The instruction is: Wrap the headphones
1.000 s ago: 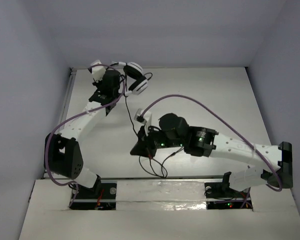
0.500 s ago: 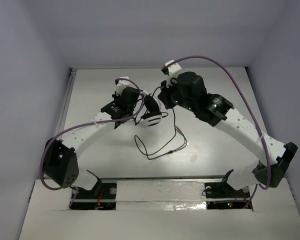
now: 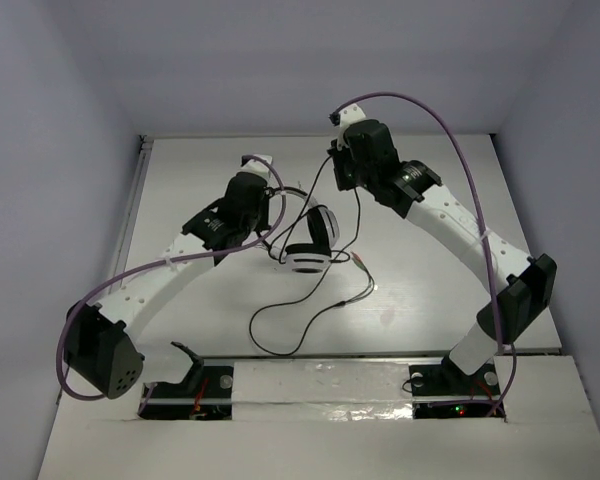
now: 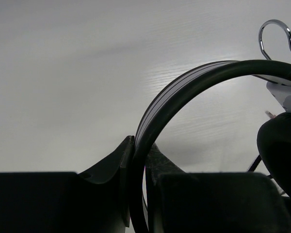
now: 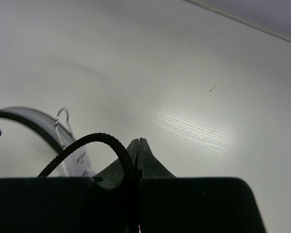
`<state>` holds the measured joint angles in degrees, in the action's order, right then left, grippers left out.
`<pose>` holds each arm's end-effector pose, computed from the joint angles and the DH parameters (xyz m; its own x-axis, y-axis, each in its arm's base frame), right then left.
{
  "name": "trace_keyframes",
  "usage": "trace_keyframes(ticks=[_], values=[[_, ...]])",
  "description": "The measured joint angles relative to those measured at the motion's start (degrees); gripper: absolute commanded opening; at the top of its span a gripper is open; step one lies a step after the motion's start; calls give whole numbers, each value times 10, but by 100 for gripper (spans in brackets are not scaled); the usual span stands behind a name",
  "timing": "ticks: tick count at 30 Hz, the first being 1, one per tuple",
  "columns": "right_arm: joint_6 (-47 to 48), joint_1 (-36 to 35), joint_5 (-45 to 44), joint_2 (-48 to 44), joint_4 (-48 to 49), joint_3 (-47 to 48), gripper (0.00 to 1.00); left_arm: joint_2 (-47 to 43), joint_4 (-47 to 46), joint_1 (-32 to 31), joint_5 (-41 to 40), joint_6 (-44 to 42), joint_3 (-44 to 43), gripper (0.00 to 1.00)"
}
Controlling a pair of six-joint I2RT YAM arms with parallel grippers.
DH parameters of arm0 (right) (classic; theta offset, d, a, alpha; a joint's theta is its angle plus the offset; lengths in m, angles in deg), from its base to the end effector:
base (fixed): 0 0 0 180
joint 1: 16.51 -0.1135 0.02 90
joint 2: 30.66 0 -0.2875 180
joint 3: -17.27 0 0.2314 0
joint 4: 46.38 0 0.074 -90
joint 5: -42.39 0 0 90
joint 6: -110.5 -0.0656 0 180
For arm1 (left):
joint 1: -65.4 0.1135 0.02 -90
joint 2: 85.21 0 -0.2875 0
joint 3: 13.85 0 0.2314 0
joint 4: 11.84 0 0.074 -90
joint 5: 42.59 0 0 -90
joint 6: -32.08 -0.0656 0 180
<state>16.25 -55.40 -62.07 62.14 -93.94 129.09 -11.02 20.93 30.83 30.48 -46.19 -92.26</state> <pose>0.3011 0.2218 0.4104 -0.4033 -0.2331 -0.8849 -0.4084 0.9112 -0.0539 0.2518 -0.1503 0.3418 -0.4529 0.0759 -0.8884 0.2452 0.9685 -0.0423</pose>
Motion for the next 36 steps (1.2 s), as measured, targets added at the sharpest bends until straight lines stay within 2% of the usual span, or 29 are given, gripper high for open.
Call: trace_keyframes(ticks=[5,10,17,21,29,36], values=[[-12,14,-12,4,27,-17,0,-10,0,11,71,-13,0,0],[-49,14,-4,-41,90,-116,0,-36,-10,81,179,-5,-1,0],[-107,15,45,-64,182,-228,18,-40,-49,137,325,30,-14,0],[-138,15,99,-74,247,-275,22,-40,-80,152,397,64,-15,0],[-181,15,191,-88,403,-370,23,-41,-89,165,445,113,-81,0],[-201,15,275,-67,514,-423,29,-41,-83,176,452,156,-163,0]])
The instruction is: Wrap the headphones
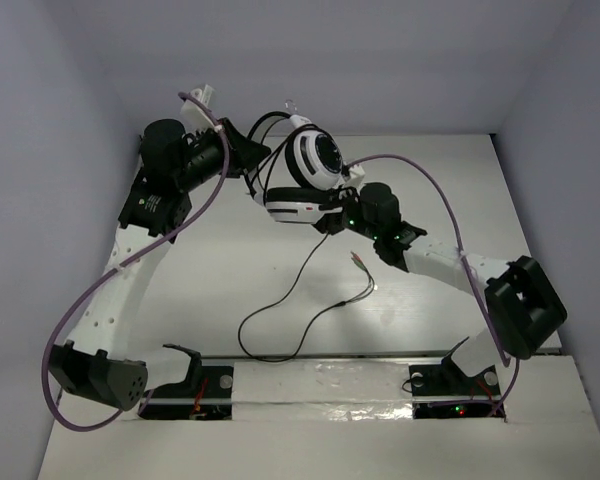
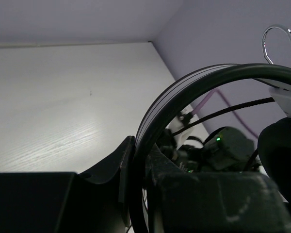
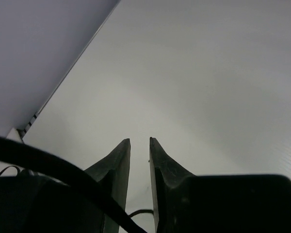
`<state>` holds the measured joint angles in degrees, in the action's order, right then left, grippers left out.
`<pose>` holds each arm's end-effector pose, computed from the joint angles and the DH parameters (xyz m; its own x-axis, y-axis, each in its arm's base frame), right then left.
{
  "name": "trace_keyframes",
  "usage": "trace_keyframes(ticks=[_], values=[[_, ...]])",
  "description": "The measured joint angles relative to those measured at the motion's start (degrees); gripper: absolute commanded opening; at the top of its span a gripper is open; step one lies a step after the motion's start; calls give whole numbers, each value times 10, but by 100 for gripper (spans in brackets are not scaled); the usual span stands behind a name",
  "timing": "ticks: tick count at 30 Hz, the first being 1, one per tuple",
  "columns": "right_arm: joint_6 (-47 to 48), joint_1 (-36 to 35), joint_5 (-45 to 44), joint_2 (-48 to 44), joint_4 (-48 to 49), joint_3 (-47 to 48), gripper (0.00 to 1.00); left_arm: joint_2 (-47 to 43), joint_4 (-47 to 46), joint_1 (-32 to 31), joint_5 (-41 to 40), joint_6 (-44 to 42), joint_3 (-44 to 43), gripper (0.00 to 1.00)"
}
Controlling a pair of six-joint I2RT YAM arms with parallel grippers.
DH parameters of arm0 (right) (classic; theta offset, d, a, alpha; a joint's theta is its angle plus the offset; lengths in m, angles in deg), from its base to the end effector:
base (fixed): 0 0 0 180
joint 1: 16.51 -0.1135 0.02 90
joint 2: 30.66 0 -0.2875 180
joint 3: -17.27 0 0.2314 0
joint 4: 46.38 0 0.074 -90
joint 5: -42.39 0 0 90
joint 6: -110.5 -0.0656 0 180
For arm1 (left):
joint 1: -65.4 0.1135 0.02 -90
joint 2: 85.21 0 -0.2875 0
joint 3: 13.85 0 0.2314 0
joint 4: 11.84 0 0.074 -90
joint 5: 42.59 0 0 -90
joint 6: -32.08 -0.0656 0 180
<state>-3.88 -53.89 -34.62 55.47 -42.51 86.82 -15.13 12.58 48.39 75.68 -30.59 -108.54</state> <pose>0.2747 0.2284 0.3040 -0.4754 0.1430 -0.8681 -0.6253 0.6391 0.4477 0.2436 -0.1070 0.4806 -0.3234 -0.3239 -0.8891 0.6327 0.6247 -0.4577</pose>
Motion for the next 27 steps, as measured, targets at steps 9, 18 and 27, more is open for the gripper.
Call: trace_keyframes(ticks=[9,18,27], values=[[-47,-3,92,107,131,-1,31,2,-15,20,-10,76,-28,0],[-100,-80,130,191,214,10,23,27,-19,30,-105,114,-77,0],[-132,-143,156,238,280,18,22,38,-22,36,-193,124,-99,0]])
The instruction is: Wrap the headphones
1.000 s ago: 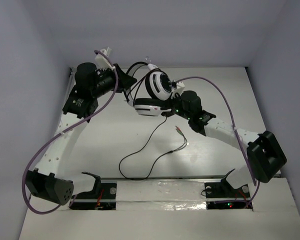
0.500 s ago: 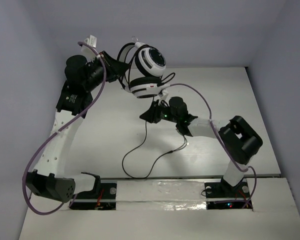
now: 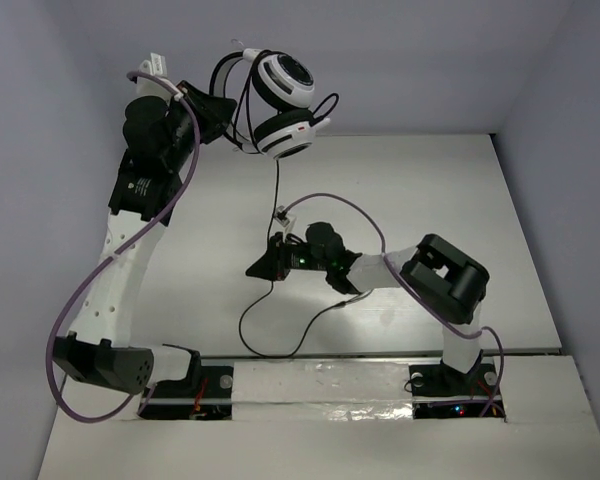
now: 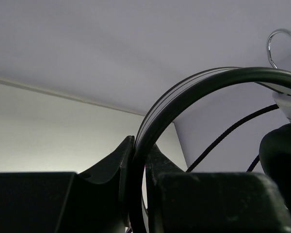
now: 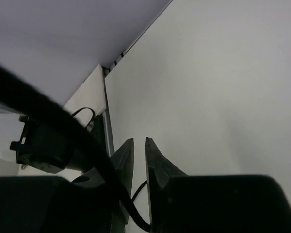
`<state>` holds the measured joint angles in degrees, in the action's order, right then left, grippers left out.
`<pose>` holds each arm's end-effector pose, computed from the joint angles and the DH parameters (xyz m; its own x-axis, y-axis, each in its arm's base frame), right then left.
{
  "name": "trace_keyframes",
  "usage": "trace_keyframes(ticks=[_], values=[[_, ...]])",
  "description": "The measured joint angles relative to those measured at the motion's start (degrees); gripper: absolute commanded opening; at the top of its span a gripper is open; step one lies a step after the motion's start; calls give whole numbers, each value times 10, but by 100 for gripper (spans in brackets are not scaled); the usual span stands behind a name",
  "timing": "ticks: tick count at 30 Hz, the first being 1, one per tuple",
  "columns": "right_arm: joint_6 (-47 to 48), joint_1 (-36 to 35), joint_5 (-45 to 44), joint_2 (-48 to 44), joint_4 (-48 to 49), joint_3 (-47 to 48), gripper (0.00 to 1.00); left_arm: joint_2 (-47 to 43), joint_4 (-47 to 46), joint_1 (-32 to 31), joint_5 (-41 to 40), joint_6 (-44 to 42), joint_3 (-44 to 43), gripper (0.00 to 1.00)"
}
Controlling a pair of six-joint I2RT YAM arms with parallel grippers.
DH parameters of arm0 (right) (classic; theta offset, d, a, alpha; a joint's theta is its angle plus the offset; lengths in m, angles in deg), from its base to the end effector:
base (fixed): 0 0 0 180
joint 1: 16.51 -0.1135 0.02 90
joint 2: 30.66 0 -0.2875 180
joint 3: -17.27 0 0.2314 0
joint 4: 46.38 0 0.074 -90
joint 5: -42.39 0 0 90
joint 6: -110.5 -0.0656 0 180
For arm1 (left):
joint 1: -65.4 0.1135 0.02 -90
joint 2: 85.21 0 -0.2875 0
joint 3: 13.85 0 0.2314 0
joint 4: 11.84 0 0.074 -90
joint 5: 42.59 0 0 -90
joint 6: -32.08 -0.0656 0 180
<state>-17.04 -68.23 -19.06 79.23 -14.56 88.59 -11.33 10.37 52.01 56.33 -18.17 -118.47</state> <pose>0.2414 0.3565 0.2241 -0.6570 0.0314 -0.7532 -0.7355 0.1923 0.6496 0.2665 -0.0739 0.5286 -0.1307 -0.6182 -0.7750 0.3829 0.6896 -0.6147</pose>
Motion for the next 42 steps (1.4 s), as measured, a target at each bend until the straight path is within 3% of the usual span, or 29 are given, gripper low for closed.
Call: trace_keyframes(ticks=[7,20,26,30,33,42], values=[[-18,-49,25,18,14,-8,4,38,22,0,-120,-37,-50,0],[-7,-167,55,-84,-50,-37,0,97,13,0,-331,-105,24,0],[30,-176,26,-172,-215,-28,0,120,25,-4,-389,-154,64,0],[96,-174,-81,-257,-444,54,0,120,43,-24,-416,-194,88,0],[151,-169,-167,-293,-557,143,0,115,62,-61,-432,-222,118,0],[264,-91,-350,-263,-729,331,0,83,144,-140,-378,-271,216,0]])
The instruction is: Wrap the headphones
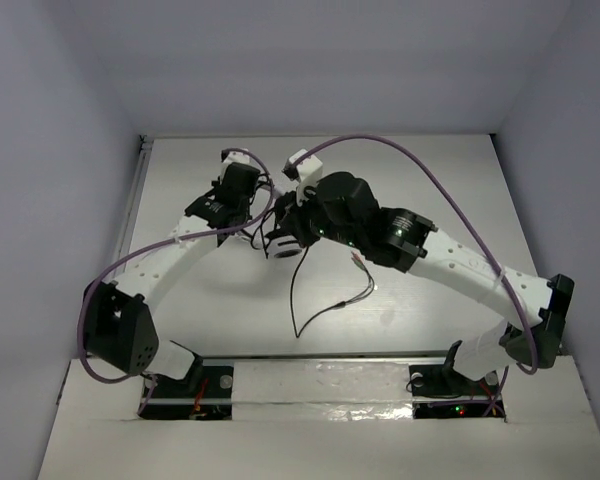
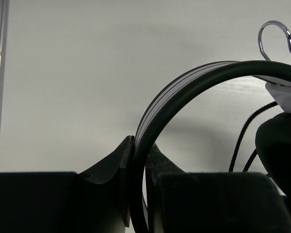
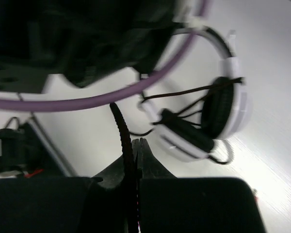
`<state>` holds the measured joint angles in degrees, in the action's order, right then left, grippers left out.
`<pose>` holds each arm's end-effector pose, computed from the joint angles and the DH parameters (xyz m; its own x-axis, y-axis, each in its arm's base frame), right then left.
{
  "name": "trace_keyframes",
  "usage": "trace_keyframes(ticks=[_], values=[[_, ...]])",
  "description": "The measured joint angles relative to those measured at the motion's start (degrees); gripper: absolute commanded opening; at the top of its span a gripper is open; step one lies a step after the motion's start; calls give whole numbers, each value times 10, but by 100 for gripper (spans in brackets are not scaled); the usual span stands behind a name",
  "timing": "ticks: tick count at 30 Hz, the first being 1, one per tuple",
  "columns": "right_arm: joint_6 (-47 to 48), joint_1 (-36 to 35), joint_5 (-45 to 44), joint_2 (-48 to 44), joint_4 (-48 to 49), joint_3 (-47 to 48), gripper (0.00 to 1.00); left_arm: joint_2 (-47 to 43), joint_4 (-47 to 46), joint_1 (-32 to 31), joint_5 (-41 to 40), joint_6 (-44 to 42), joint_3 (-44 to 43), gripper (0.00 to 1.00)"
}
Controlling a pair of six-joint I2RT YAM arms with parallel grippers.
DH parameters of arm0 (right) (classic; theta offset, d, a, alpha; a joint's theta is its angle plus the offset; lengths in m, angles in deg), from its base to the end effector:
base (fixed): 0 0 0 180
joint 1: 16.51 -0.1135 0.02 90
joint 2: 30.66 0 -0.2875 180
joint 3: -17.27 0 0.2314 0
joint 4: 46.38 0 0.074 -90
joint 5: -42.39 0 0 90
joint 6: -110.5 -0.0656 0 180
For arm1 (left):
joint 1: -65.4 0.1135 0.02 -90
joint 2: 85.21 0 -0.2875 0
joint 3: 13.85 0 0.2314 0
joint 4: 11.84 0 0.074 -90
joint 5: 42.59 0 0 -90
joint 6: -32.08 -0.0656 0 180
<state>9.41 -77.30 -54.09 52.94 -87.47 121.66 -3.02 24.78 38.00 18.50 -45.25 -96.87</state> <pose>0.1699 0.2886 0.4331 -0.3230 -0.1861 -0.9279 -0.7678 0.6247 0.1420 0.2977 -0.1186 0.3248 -0.5186 0.0525 -0.8534 -0.0605 0.9934 0.0979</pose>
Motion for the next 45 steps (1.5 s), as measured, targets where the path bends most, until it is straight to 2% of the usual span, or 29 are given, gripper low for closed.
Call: trace_keyframes(ticks=[7,18,24,29,35,38,45], values=[[39,69,-59,38,-68,32,0,-63,10,-8,49,-10,76,0],[64,154,-91,70,-68,43,0,-91,-5,-22,205,-48,84,0],[58,207,-101,67,-48,-5,0,-108,-14,-19,285,-62,84,0],[32,214,-102,47,-26,-80,0,-115,-27,12,357,-62,78,0],[-24,214,-65,4,31,-167,4,-115,-37,59,452,-49,48,0],[-43,214,-38,-17,67,-193,12,-115,-56,78,498,-37,32,0],[-78,215,65,-22,184,-239,20,-116,-76,90,566,-5,-2,0]])
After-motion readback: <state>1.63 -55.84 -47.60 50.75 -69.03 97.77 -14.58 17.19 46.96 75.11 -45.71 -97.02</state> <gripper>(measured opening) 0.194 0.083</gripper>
